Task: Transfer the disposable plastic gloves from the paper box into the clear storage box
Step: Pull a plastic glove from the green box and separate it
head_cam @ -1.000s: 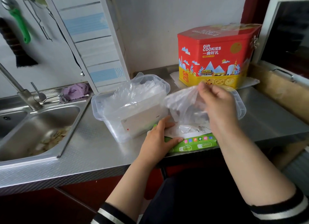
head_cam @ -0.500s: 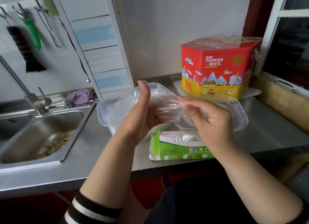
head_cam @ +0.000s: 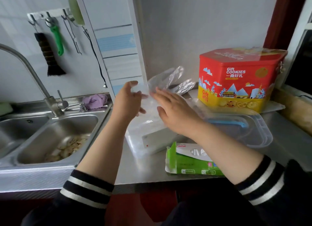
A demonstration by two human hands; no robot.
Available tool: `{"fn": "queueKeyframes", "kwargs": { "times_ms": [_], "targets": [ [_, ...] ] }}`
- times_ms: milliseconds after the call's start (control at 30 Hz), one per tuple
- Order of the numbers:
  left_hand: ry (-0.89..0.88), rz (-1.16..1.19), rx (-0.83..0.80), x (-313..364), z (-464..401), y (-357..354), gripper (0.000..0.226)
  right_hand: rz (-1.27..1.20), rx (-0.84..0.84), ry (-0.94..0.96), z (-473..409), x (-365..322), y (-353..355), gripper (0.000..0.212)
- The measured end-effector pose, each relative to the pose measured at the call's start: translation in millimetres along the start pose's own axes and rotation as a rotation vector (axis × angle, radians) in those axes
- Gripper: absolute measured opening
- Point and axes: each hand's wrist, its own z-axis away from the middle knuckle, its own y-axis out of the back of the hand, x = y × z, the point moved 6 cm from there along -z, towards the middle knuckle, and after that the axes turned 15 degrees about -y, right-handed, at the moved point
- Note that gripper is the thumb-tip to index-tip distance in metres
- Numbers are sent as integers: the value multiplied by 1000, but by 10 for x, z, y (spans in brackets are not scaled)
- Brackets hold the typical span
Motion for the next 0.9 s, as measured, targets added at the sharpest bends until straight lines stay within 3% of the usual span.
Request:
{"fn": "queueKeyframes", "kwargs": {
  "times_ms": [67,133,200,333,467,600,700,800,900],
  "targets": [
    [48,-142,-1,-194,-20,1,50,51,-339,-116,-139,10,-166,46],
    [13,-331,-15,-333,-16,2,60,37,-556,-194,-225,11,-271,33],
    [-44,-523,-61,-395,-4,8,63,133,-663,-206,-312,18,-349,30],
    [-120,-757,-201,-408,27,-2,56,284,-845,-175,-440,22,-533,58],
    [-330,-821,-275,-342,5,-79,39,261,-1004,-222,-485,66,-804,60],
    [-250,-795,-633,-510,-16,-302,38,151,-962,-243,-484,90,-904,57],
    [-190,-850,-806,-660,1,-363,35,-109,-917,-345,-561,156,-847,43],
    [-202,-857,-780,-663,-23,-348,29,-495,-773,-587,-690,338,-738,27],
    [-205,-838,-686,-601,-63,-291,28,-860,-484,-724,-754,513,-523,4]
  ]
}}
